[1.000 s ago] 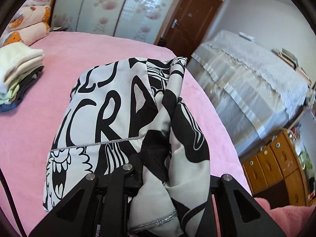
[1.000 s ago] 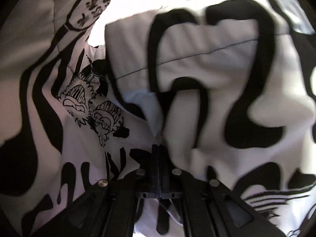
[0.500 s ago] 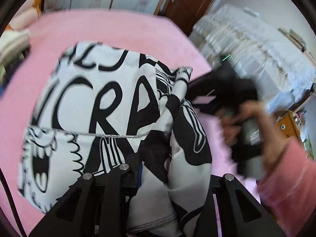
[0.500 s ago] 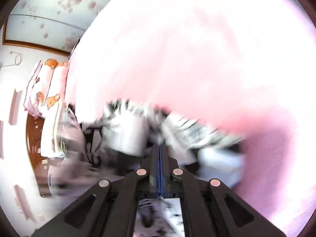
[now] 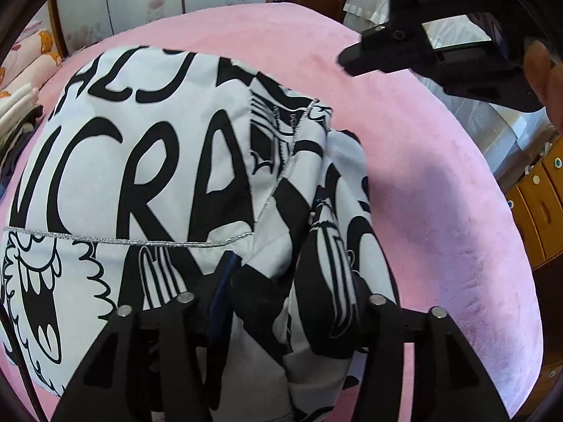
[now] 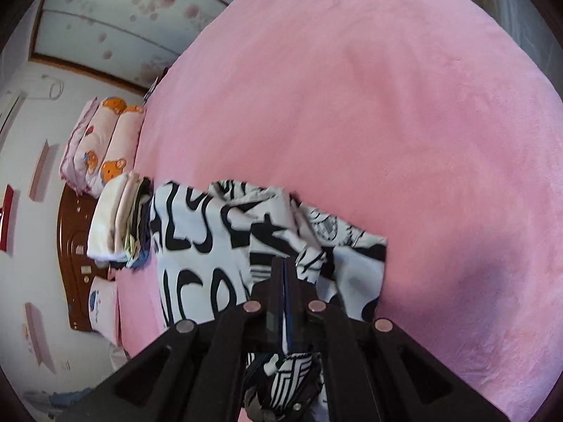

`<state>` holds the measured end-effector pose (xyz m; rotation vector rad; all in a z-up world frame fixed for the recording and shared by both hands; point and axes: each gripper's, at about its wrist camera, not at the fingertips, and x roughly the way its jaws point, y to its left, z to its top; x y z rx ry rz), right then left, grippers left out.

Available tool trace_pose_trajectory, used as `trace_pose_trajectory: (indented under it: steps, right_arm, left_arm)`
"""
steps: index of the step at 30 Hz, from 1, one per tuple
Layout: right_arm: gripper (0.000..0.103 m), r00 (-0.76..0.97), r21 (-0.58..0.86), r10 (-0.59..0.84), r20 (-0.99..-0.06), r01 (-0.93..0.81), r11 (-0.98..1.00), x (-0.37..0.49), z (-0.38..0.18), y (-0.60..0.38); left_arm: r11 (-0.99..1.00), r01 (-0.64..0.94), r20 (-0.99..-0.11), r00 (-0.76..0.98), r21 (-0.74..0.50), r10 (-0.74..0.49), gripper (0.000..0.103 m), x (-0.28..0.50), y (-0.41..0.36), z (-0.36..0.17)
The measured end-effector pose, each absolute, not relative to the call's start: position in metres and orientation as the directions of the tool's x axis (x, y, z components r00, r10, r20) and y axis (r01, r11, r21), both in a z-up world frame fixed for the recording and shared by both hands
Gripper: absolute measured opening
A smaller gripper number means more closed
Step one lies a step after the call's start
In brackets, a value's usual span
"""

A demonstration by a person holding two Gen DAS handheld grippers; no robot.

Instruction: Fold large clothes

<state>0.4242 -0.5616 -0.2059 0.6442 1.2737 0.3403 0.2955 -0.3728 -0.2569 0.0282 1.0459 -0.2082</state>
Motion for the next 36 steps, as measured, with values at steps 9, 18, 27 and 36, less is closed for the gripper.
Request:
trace_pose_trajectory:
  steps: [9, 18, 27, 36]
  right_arm:
    - [0.002, 0.172, 0.621, 0.6, -0.781, 0.104, 0.777, 0.397, -0.197, -0.538]
    - [0.023, 0.073, 0.623, 0.623, -0.779, 0.201, 0.756, 0.349, -0.205, -0.511]
    - [0.033, -0.014, 0.542, 0.561, -0.828, 0.236, 0.806, 0.314, -0.233, -0.472]
    - [0.033, -0.029, 0.397, 0.405, -0.914, 0.155, 0.905, 0.312, -0.248, -0.445]
  left_arm:
    - [0.967, 0.226, -0.868, 0.451, -0.116, -0.209, 0.079, 0.277, -0.358, -0.203]
    - [0.982, 0.168, -0.886, 0.437, -0.088, -0.154, 0.088, 0.258, -0.287, -0.143]
    - [1.0, 0.016, -0.934, 0.357, -0.02, -0.024, 0.088, 0.275, -0.203, -0.156]
    - [0.999, 0.018, -0.978, 0.207, -0.027, -0.03, 0.088, 0.289, -0.164, -0.191]
